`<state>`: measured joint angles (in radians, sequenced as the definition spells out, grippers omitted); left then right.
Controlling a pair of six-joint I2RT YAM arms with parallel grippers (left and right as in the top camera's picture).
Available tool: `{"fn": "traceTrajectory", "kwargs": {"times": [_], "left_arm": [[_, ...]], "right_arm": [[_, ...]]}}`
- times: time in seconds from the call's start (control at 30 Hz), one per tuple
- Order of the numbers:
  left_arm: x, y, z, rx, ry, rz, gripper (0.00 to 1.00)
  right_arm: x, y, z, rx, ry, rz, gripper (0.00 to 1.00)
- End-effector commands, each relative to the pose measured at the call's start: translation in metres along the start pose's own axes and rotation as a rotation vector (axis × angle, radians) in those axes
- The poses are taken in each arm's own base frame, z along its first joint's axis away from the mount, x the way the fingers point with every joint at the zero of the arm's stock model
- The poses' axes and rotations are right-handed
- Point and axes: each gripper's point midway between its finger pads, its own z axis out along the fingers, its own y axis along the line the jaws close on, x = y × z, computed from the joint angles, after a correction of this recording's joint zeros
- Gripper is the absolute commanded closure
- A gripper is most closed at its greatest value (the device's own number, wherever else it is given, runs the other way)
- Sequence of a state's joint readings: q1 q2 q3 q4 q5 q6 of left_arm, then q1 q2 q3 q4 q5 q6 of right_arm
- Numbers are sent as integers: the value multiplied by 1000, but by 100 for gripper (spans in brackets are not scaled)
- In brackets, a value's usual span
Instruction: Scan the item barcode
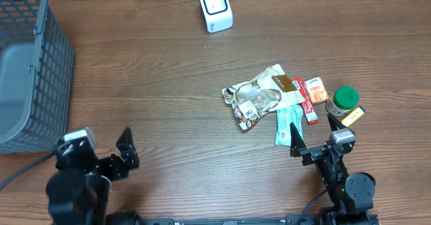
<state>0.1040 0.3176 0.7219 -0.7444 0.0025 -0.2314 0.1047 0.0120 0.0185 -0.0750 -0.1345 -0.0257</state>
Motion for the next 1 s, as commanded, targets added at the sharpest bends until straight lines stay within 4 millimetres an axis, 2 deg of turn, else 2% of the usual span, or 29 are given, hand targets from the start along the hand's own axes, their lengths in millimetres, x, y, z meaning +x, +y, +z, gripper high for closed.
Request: {"fn": "traceTrajectory", "kwargs": {"times": [0.0, 0.17, 0.3, 0.43, 0.63, 0.97], "left_arm": [[-17, -15, -3, 104, -180, 22, 0], [-57, -35, -21, 250, -524, 11, 0], [-64, -39, -30, 315, -690, -17, 0], [-46, -37, -14, 328, -689, -18, 0], [-6, -29, 22, 304, -581, -23, 0], [60, -7, 65, 203, -357, -36, 1]], "right_arm": [[2, 0, 0, -4, -3, 3, 0], [2, 0, 0, -4, -3, 3, 0], [2, 0, 0, -4, -3, 3, 0], [2, 0, 0, -4, -3, 3, 0], [2, 0, 0, -4, -3, 2, 0], [2, 0, 0, -4, -3, 3, 0]]}}
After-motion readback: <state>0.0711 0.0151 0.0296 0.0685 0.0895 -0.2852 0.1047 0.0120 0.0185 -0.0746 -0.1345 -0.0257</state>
